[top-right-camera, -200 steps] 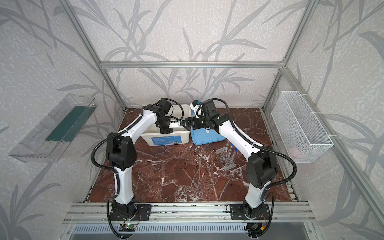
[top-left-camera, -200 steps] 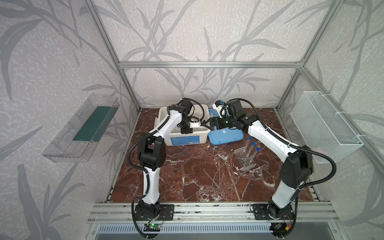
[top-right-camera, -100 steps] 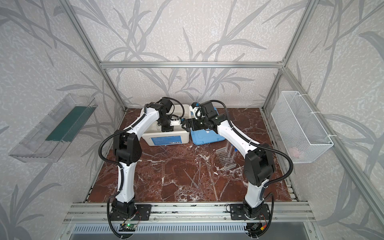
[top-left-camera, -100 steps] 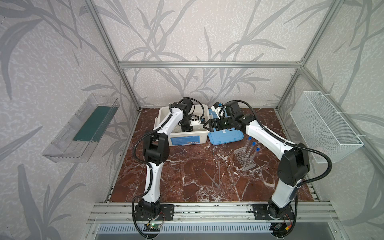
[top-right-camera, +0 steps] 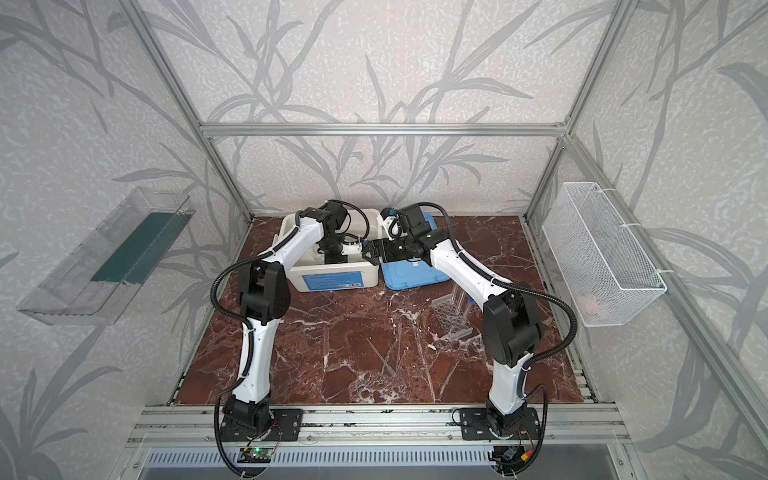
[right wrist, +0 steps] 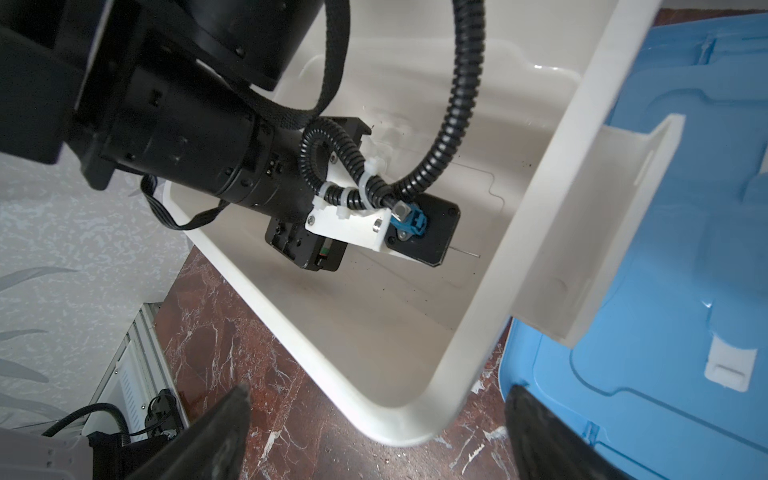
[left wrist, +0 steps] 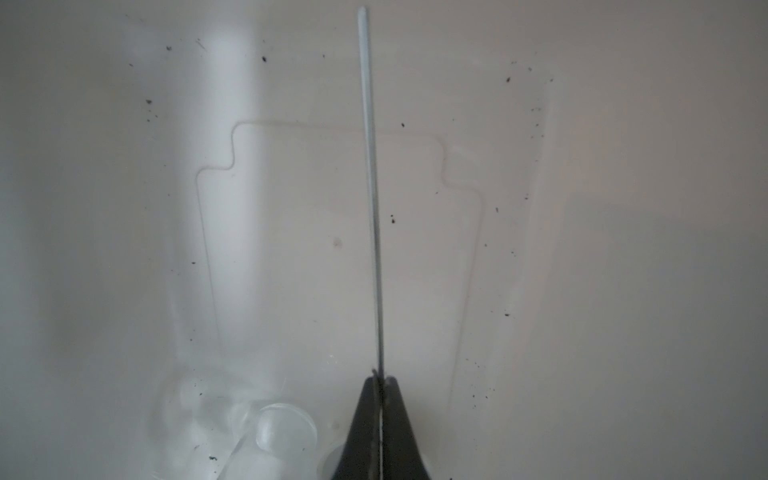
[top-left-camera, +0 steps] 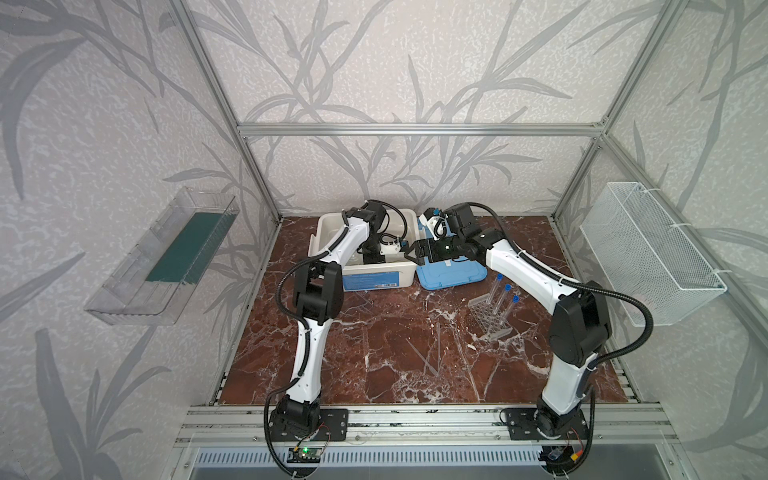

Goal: Organize the chemistry lab equipment
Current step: 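Lower the held glass rod into the white bin with the left gripper, then open the left gripper to release the rod and raise it from the bin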

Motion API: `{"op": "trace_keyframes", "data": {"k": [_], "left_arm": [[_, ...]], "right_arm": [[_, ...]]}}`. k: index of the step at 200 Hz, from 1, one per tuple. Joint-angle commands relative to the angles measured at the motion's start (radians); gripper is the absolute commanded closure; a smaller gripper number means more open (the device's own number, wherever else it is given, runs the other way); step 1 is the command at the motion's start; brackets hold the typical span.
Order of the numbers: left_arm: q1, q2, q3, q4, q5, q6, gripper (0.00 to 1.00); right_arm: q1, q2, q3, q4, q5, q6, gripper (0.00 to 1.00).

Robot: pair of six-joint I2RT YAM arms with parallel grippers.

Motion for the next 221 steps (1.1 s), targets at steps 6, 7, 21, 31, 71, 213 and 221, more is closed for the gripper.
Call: {"op": "trace_keyframes", "data": {"k": [6, 7, 21, 31, 71, 213, 221], "left_arm": [[0.001, 0.008, -0.005, 0.000, -0.022, -0.037, 0.99], [0.000, 0.010, -0.004, 0.000, -0.022, -0.038, 0.98], [-0.001, 0.007, -0.006, 0.003, -0.020, -0.045, 0.96], [-0.002, 0.003, -0.007, 0.004, -0.016, -0.051, 0.94], [-0.004, -0.006, -0.006, -0.001, 0.000, -0.061, 0.88], [-0.017, -0.236, -0.037, 0.131, -0.062, -0.113, 0.60], [-0.019, -0.259, -0.052, 0.155, -0.075, -0.110, 0.55]], "right_arm": [[0.003, 0.002, 0.035, -0.014, -0.003, -0.007, 0.06], [0.003, 0.001, 0.035, -0.015, -0.003, -0.007, 0.06], [0.003, -0.002, 0.035, -0.014, 0.000, -0.006, 0.07], [0.002, -0.004, 0.034, -0.016, 0.001, -0.006, 0.06], [0.002, -0.013, 0.035, -0.025, 0.016, -0.008, 0.06], [0.002, -0.140, 0.050, -0.097, 0.093, -0.031, 0.05], [0.002, -0.154, 0.045, -0.104, 0.099, -0.031, 0.05]]}}
